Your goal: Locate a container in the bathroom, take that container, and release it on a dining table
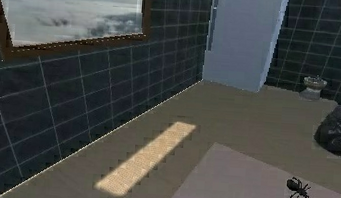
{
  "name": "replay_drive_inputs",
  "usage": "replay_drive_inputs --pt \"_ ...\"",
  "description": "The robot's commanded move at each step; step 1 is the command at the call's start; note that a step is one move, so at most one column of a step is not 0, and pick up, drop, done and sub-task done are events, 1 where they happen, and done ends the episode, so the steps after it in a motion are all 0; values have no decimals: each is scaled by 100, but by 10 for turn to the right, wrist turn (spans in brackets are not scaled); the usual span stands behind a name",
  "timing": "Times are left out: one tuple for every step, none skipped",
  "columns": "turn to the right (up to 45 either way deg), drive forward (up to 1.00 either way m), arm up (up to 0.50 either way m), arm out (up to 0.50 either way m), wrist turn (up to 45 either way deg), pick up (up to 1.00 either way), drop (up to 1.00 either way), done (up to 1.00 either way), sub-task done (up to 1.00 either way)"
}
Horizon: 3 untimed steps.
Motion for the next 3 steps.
replay_drive_inputs --pt "0 0 0 0 450 0 0 0 0" --pt "0 0 0 0 450 0 0 0 0" --pt "0 0 0 0 270 0 0 0 0"
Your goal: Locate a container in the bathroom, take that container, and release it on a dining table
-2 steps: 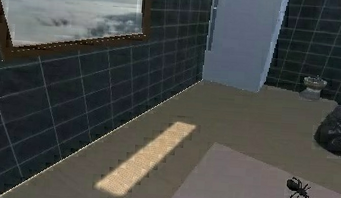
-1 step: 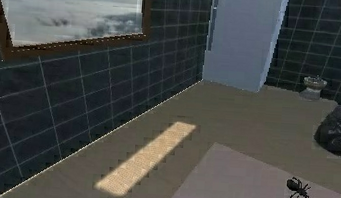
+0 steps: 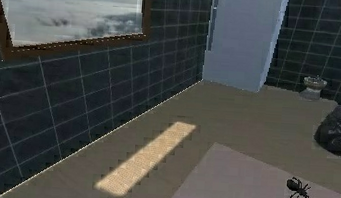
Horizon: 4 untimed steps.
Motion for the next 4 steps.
replay_drive_inputs --pt "0 0 -4 0 0 0 0 0 0" --pt "0 0 -32 0 0 0 0 0 0" --pt "0 0 0 0 0 0 100 0 0" --pt "0 0 4 0 0 0 0 0 0"
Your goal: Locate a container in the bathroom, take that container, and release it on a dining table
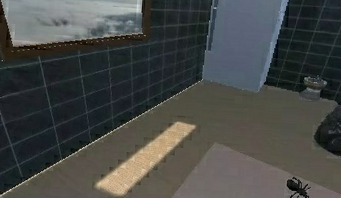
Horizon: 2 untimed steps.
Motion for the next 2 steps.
replay_drive_inputs --pt "0 0 0 -8 0 0 0 0 0" --pt "0 0 0 0 0 0 0 100 0"
